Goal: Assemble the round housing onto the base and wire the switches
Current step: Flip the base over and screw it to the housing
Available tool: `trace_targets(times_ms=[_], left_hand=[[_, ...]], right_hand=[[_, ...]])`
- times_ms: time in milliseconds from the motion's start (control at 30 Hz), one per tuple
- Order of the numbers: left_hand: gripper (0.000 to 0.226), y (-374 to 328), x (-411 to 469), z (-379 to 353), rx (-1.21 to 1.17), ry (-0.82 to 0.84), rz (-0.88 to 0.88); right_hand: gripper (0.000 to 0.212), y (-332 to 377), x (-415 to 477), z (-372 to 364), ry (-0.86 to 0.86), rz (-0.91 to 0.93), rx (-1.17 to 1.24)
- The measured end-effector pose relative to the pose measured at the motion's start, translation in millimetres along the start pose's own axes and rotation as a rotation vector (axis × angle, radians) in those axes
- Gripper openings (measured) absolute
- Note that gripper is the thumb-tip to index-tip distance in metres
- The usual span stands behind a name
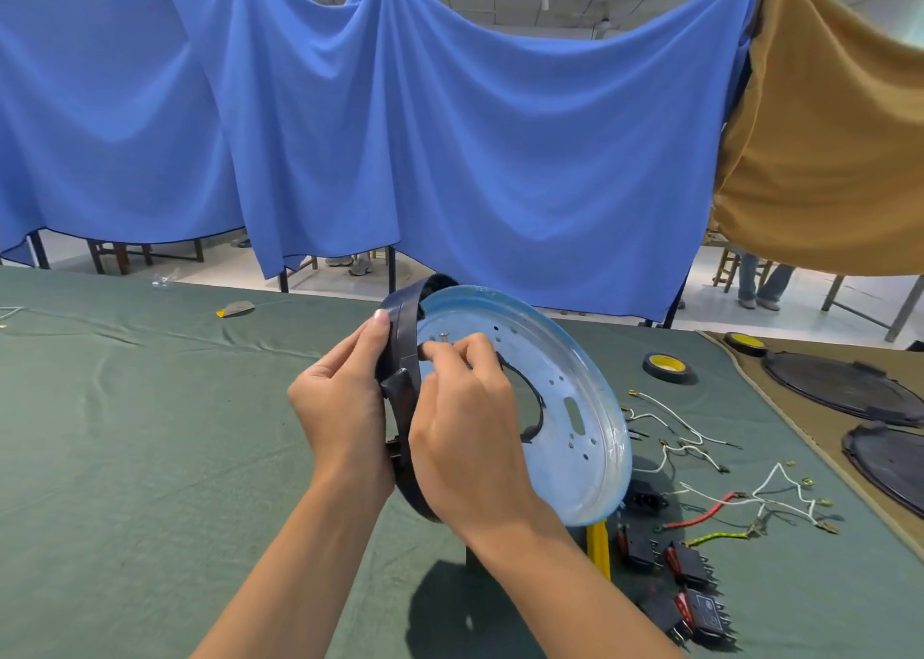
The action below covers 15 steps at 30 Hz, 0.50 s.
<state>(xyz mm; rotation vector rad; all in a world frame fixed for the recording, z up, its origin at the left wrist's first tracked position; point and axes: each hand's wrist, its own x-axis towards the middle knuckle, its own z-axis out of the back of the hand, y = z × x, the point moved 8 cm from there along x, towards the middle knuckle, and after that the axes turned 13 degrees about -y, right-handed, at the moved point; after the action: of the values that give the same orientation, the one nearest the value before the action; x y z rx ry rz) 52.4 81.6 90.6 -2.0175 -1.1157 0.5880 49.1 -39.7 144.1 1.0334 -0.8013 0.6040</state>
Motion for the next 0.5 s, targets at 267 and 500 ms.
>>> trace_targets(times_ms=[267,500], left_hand=[[0.013,-4.5,9.2,14.4,-0.023,-0.126,0.117],[0.015,0.7,17.0,27.6,-0.102,-0.146,0.244]], right_hand=[[0.03,-5.1,-7.5,-15.0,0.194,0.024,0.114],[0.031,-10.4,-13.9,-25.6,0.357,0.025,0.127]])
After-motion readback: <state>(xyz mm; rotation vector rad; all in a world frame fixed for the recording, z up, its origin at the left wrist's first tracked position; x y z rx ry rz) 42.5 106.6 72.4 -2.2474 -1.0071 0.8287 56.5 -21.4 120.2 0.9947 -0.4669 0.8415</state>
